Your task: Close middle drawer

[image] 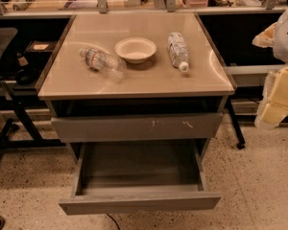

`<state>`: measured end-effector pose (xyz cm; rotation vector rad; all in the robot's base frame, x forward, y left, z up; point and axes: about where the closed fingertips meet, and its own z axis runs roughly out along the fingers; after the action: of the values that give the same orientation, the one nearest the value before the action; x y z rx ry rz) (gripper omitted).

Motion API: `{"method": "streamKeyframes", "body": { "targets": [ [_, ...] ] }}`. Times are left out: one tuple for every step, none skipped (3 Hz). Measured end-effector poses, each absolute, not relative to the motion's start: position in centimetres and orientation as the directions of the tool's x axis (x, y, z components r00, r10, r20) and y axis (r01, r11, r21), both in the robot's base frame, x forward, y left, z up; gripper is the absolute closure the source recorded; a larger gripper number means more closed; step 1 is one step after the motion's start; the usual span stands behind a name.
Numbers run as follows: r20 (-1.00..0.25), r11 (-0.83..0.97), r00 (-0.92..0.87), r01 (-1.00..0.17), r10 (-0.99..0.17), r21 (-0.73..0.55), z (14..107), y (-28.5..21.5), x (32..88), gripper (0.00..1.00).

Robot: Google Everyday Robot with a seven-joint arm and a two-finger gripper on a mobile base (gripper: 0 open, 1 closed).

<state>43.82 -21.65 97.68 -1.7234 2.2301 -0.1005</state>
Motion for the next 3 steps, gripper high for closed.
{"method": "streamKeyframes", "body": {
  "targets": [
    [-0.207, 0.27, -0.221, -0.93, -0.953, -0.248, 97.68, -21.65, 43.82, 0.0],
    [-0.207, 0.27, -0.221, -0.93, -0.953, -0.248, 97.68, -21.65, 43.82, 0.1],
    [-0.207, 0.27, -0.221, -0.93, -0.953, -0.248, 97.68, -21.65, 43.82, 0.34]
  ]
}}
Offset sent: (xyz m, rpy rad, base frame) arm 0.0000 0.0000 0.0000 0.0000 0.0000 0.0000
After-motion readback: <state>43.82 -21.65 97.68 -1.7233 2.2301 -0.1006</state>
